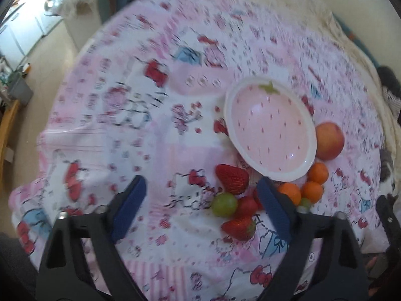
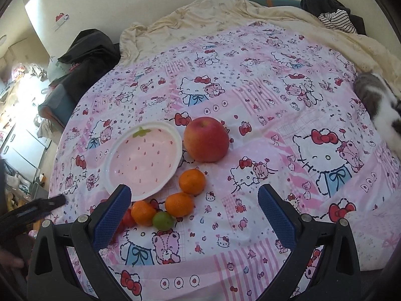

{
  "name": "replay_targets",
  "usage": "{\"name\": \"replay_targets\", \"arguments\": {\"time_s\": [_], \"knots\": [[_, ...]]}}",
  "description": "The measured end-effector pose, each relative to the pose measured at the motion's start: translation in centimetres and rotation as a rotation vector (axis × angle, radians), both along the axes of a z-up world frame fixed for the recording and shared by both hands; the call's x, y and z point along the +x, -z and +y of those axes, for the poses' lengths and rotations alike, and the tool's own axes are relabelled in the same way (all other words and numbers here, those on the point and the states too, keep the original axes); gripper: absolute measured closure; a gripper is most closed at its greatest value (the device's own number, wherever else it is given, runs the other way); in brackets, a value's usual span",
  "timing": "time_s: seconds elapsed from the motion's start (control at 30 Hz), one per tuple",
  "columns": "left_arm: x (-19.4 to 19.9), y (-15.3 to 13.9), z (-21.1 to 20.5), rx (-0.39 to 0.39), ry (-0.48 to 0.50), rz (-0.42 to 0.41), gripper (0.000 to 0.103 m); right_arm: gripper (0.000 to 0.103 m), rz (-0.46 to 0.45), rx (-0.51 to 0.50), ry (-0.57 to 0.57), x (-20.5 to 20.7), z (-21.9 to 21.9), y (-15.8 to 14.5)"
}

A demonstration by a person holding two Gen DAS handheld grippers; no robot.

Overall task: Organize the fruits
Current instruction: 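Grasp a strawberry with the left tool while the right tool grasps a mandarin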

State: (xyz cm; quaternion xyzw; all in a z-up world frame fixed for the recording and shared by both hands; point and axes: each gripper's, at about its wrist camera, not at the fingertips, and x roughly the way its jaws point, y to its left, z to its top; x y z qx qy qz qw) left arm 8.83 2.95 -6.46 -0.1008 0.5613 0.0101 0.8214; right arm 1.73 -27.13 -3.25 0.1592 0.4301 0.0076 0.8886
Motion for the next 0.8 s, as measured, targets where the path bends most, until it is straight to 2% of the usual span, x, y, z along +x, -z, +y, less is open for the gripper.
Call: {"name": "replay_targets", "arguments": {"time_s": [0.13,0.23,0.3,0.43,0.63,0.73,0.8], "knots": [[2.0,2.6,-2.4,0.005,0.122,0.097,0.024,0.000,0.005,-0.002,-0.007,0.0,0.2,0.1],[2.5,3.5,-4.1,0.085,0.201,0.096,0.025,0.000,0.017,-0.004,-0.010,0.1,0.2,0.4],[2.7,4.0,-4.8,0.105,0.237,0.103,0.025,0.000,0.028,-0.005,-0.017,0.1,0.4,0.6],[3.3,5.5,-5.2,0.112,0.253,0.142,0.028,0.000,0.037,-0.015,-0.025,0.2,0.7,0.9],[4.0,6.4,-5.7,0.134,0.265,0.137,0.029,0.000,0.038,-0.020,-0.030,0.2,0.9,1.0],[4.0,6.5,-5.9,0.145,0.266,0.123,0.034,0.000,0.041,-0.023,-0.031,0.2,1.0,1.1],[3.9,6.4,-6.2,0.138,0.277,0.105,0.044,0.000,0.043,-0.021,-0.034,0.1,1.1,1.1]]}}
